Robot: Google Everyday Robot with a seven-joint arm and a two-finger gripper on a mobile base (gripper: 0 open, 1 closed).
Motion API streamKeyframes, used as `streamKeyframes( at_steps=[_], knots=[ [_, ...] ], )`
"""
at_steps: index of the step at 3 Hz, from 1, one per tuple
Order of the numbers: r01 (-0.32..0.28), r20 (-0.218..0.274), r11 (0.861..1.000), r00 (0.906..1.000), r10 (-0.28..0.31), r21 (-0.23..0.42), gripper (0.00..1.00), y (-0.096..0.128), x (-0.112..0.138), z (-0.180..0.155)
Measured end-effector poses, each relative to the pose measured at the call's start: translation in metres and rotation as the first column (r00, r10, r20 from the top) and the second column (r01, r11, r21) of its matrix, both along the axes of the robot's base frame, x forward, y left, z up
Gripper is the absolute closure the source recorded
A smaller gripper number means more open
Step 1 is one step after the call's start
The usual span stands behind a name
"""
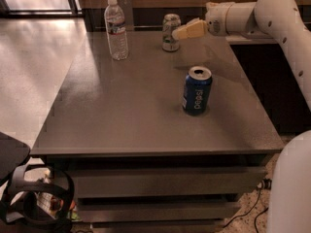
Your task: Knock 7up can over
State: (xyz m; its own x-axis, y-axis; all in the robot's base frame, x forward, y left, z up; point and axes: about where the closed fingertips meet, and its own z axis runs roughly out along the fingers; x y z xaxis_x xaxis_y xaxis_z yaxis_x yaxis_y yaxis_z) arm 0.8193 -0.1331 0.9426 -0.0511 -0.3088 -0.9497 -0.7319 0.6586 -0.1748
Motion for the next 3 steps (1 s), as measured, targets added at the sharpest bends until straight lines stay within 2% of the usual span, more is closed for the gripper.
streamKeyframes(
  at_steps=[1,3],
  knots=[
    [-0.011,-0.008,1.0,0.9999,0.011,0.024,0.0,0.012,0.024,-0.014],
    [-0.046,-0.057,0.997,0.9972,0.049,0.063,0.0,0.032,0.04,-0.032]
  ],
)
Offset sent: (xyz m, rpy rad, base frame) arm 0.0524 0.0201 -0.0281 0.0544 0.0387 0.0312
